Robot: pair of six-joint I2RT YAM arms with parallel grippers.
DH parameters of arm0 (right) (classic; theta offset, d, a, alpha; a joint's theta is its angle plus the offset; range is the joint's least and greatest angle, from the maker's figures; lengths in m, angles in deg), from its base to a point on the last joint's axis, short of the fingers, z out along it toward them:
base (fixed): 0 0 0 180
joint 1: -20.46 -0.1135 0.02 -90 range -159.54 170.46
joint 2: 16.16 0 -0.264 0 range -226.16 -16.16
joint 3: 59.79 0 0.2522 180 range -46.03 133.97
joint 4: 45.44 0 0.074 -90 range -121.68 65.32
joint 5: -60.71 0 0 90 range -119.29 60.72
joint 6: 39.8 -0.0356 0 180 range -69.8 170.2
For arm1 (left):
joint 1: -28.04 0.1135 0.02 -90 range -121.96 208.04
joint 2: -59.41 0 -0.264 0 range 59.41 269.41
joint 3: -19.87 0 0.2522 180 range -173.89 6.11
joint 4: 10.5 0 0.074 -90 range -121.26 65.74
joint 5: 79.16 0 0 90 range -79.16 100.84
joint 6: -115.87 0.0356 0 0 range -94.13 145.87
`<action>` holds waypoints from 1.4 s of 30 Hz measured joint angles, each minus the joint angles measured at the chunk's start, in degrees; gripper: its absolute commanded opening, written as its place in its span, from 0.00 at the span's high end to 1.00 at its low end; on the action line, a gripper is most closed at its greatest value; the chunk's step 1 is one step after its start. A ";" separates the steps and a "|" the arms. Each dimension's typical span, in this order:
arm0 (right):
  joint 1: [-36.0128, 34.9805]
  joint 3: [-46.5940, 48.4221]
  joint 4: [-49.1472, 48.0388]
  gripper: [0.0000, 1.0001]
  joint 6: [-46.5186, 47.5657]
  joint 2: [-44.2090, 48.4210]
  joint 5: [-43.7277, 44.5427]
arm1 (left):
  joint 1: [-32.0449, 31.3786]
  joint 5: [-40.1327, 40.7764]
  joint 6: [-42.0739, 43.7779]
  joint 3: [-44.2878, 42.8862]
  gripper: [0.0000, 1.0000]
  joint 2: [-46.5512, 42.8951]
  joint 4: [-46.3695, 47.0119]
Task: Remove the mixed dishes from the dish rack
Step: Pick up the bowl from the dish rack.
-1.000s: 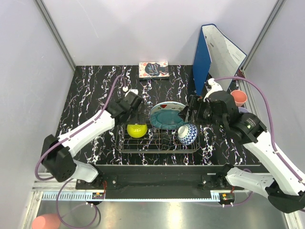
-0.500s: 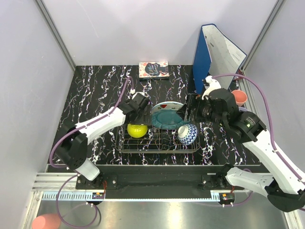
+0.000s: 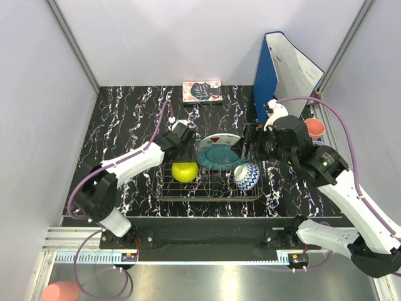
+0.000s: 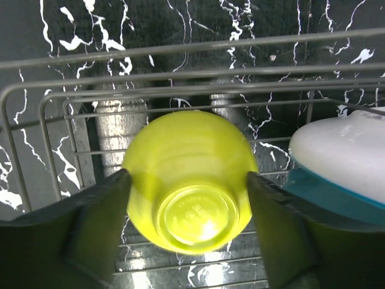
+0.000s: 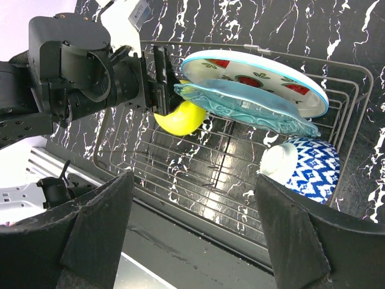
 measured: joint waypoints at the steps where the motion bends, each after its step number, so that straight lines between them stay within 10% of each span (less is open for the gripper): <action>1: 0.00 0.00 0.00 0.11 0.00 0.00 0.00 | 0.09 0.04 -0.07 0.13 0.42 -0.02 0.28; 9: 0.00 -0.11 -0.07 0.12 -0.02 0.00 0.00 | 0.13 -0.04 0.63 1.62 0.78 -2.49 -1.49; 18: 0.00 -0.76 -0.87 0.12 -0.04 -0.04 -0.09 | 0.11 0.11 2.08 1.68 0.04 -7.87 -6.69; 42: 0.00 -3.52 -3.06 0.11 -0.22 -1.27 -0.13 | -2.97 -2.25 1.88 3.89 0.11 -11.80 -9.44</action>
